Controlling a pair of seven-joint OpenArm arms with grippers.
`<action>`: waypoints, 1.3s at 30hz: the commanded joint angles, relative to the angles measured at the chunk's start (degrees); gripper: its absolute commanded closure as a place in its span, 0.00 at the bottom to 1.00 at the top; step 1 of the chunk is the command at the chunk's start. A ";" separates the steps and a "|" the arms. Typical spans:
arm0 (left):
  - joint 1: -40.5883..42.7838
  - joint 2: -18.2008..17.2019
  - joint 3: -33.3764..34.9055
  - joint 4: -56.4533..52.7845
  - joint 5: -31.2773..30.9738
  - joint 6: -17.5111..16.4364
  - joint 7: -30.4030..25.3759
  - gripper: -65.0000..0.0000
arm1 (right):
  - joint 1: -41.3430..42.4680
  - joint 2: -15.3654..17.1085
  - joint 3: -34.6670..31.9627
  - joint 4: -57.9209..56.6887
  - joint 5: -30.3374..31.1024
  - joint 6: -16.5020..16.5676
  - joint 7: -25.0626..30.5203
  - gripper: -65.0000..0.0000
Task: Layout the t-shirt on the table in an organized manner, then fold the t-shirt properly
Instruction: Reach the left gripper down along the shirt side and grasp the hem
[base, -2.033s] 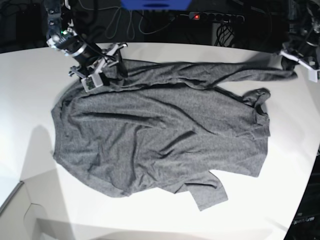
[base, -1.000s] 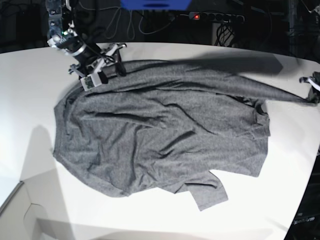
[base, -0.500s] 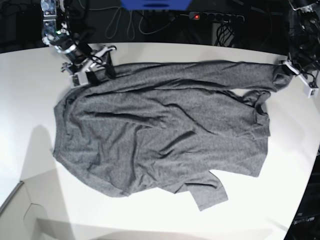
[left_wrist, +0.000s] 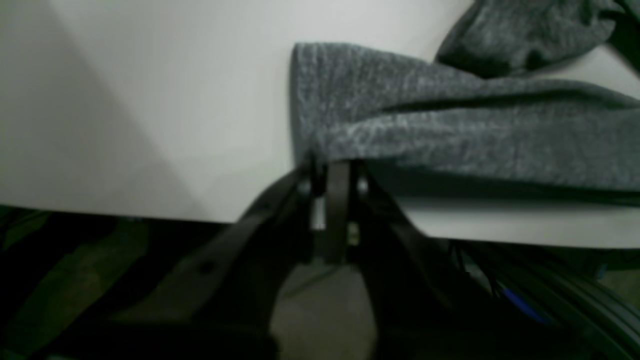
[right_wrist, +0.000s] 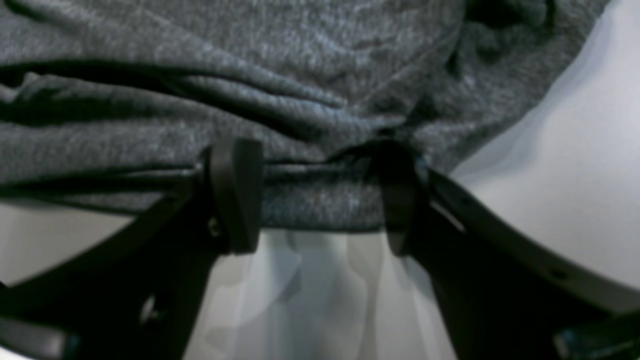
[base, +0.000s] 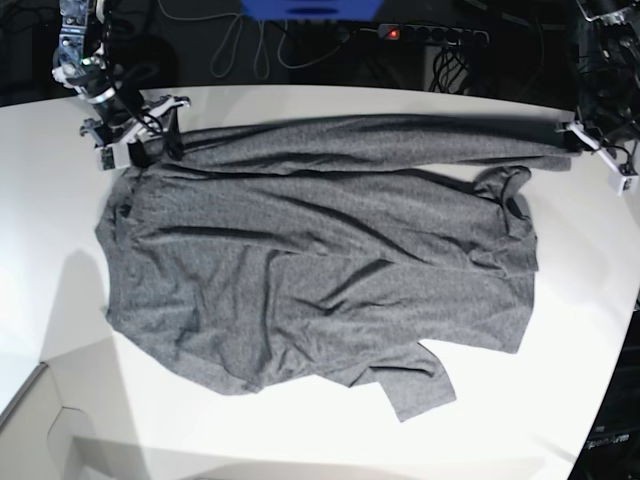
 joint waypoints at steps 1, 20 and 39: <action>-0.41 -1.25 -0.66 1.17 -0.59 -0.05 -0.20 0.86 | -0.55 0.29 0.04 0.47 -0.27 -0.45 -0.98 0.42; -14.65 9.91 -0.05 4.25 2.66 0.57 -0.73 0.38 | -0.20 0.03 -0.14 0.47 -0.27 -0.45 -0.98 0.42; -46.39 12.46 5.93 -30.04 13.39 3.73 -15.59 0.64 | -0.02 0.03 -0.14 0.38 -0.27 -0.45 -0.98 0.43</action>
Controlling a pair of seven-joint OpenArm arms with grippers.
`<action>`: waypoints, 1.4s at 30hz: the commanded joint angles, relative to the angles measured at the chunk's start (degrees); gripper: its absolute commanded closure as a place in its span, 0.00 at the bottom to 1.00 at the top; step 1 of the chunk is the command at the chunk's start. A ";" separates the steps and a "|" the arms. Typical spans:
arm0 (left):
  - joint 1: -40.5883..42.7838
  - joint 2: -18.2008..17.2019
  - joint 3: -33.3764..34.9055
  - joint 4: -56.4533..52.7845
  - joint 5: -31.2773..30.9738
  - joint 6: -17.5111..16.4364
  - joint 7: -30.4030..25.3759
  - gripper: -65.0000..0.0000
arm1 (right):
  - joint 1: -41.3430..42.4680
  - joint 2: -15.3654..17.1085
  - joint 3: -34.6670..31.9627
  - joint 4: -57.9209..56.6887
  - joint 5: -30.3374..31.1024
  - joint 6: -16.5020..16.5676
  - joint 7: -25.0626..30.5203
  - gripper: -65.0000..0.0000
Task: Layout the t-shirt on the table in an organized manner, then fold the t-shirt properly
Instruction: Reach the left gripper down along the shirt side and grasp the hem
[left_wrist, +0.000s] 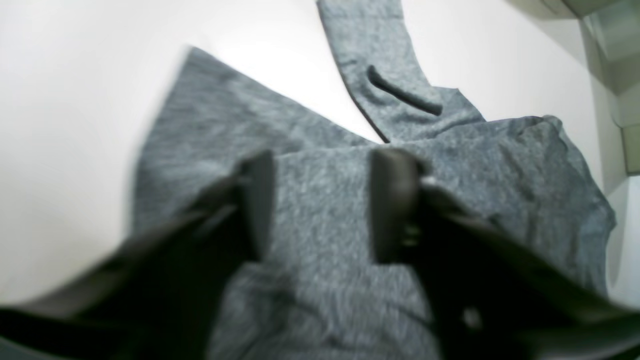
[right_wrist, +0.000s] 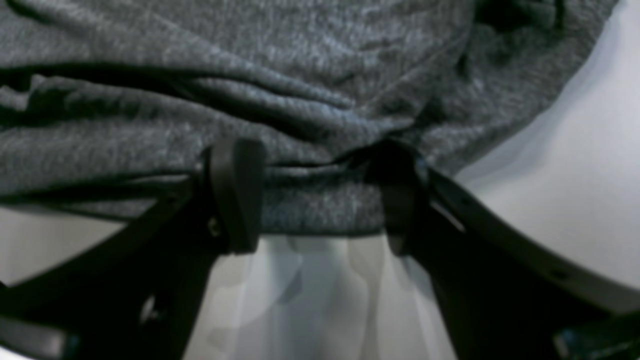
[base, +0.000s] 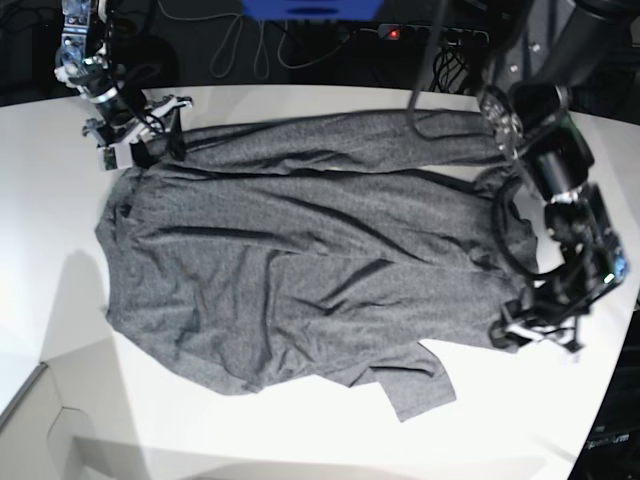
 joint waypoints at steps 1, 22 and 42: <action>-2.79 -0.37 1.70 -2.65 0.72 1.16 -2.92 0.71 | 0.22 0.40 0.08 0.34 -0.32 -0.32 -1.20 0.43; -9.47 -2.74 17.17 -36.23 12.23 11.80 -44.86 0.99 | 1.72 0.40 0.08 -0.10 -0.32 -0.32 -1.29 0.43; -20.55 -6.35 17.35 -36.32 12.15 11.71 -30.35 0.99 | 1.98 0.40 0.08 0.34 -0.41 -0.32 -1.29 0.43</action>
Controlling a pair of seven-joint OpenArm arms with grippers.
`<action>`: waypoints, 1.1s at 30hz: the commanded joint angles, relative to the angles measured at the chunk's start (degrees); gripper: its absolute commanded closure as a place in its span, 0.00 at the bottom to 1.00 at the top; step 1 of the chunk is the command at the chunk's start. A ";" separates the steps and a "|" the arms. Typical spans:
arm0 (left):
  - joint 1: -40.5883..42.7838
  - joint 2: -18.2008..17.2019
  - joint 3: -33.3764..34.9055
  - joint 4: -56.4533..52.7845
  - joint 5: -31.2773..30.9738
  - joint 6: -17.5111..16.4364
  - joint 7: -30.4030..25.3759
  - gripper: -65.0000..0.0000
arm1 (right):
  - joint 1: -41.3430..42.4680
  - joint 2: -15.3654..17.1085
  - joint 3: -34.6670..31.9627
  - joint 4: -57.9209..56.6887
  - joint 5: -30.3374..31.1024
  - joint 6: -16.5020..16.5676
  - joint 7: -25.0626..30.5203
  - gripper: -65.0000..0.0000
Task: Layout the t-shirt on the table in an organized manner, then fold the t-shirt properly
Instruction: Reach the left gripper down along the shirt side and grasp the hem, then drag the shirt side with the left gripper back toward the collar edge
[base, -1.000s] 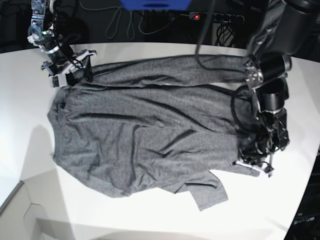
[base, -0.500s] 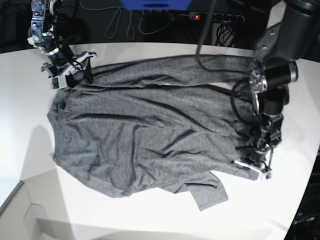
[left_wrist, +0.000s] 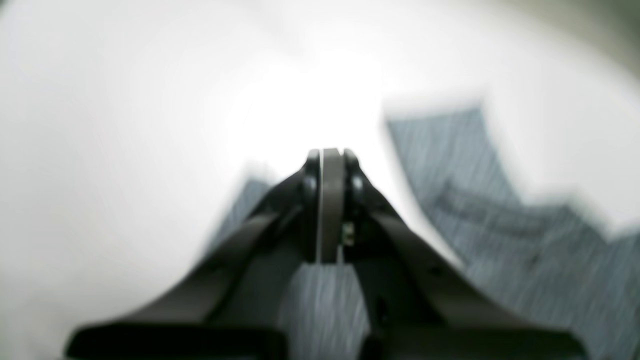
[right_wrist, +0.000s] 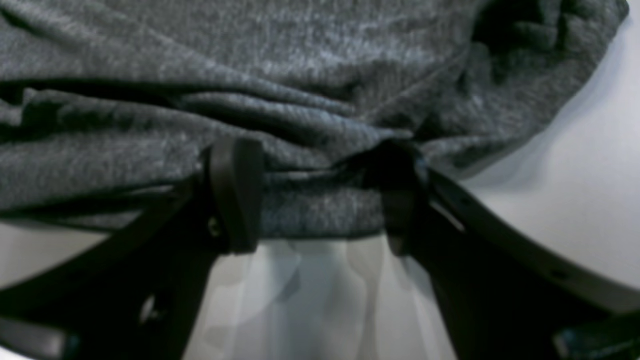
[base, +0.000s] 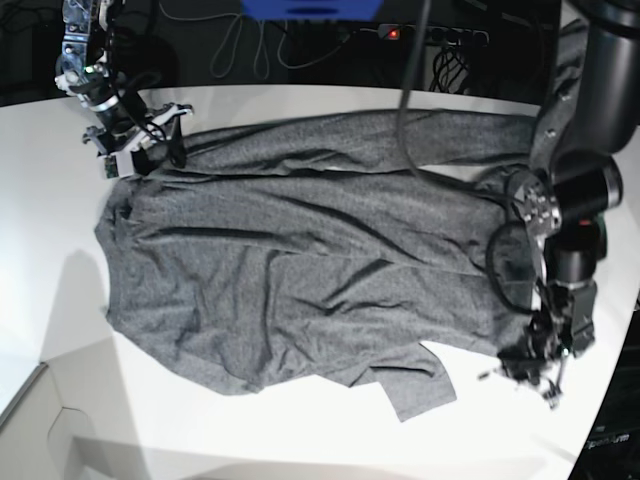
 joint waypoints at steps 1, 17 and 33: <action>-0.79 -0.66 -0.03 1.63 -0.22 -0.48 1.48 0.99 | -0.05 0.49 0.15 0.75 0.14 -0.32 -0.26 0.43; 16.62 -2.86 0.06 15.96 -0.05 -0.39 5.09 0.99 | -0.05 0.49 0.15 0.58 0.14 -0.32 -0.26 0.43; -0.43 -4.18 -0.03 -3.64 9.27 -0.31 -22.60 0.99 | -0.23 0.93 0.24 0.23 -0.04 -0.32 -0.26 0.43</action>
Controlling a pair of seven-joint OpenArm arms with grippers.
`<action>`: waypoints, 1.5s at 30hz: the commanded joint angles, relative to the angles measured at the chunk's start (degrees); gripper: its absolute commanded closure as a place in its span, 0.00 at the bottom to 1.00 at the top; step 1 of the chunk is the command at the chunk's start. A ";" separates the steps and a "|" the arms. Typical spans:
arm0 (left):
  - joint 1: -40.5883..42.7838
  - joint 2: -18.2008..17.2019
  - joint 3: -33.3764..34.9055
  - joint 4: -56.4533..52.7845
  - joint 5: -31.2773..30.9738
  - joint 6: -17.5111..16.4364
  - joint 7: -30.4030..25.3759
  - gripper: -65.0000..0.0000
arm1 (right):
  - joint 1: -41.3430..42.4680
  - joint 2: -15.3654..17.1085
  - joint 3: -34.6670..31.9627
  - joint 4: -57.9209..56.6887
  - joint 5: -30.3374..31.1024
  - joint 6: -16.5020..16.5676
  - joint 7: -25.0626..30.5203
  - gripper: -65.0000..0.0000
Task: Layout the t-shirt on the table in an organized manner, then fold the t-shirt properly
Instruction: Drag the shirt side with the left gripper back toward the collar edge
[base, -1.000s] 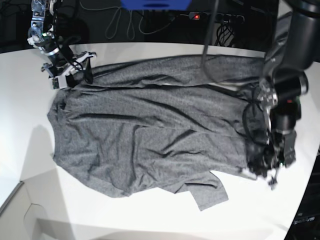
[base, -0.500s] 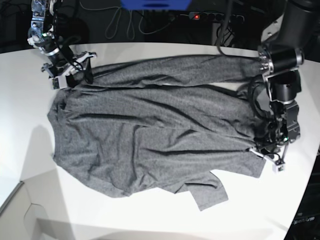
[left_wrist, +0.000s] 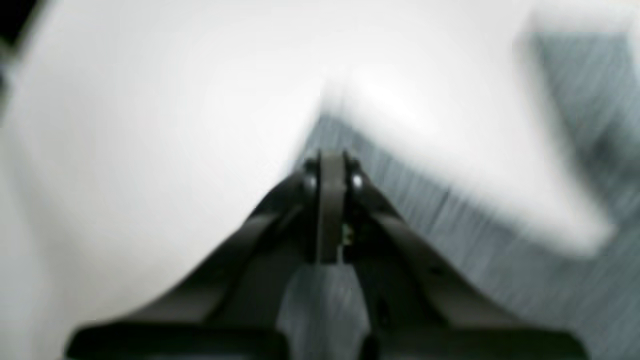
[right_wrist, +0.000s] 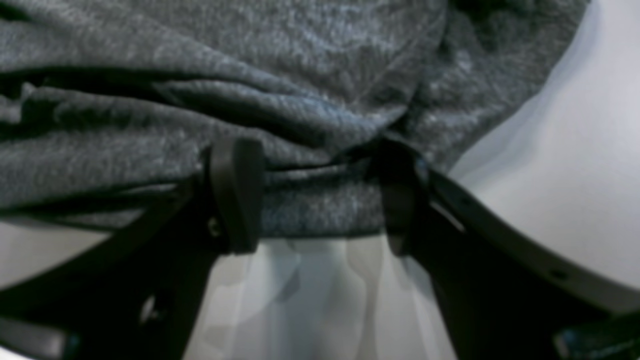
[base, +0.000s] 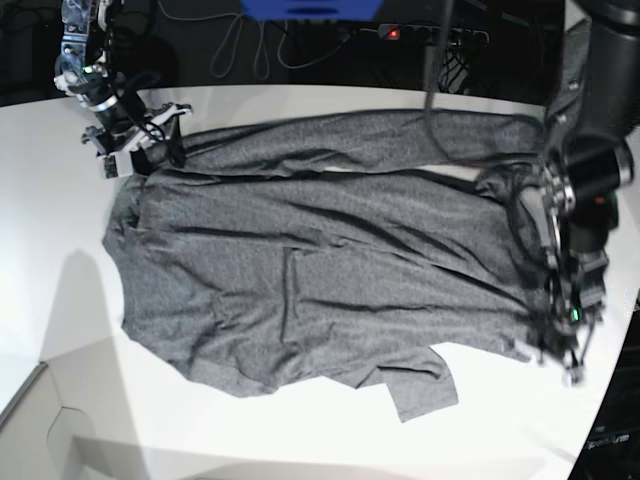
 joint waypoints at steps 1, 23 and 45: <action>-3.92 -0.09 -0.03 1.21 -0.11 -0.28 -1.27 0.99 | -0.23 0.58 0.32 0.42 -0.01 -0.32 -0.35 0.43; 36.96 -5.28 -5.83 67.85 -31.84 -0.28 40.49 0.99 | 3.20 0.14 0.59 3.24 0.34 -0.32 0.00 0.42; 57.53 9.23 -19.28 71.80 -32.72 -0.81 42.51 0.98 | 15.86 -1.71 -9.52 -4.76 -0.10 -0.32 -0.44 0.42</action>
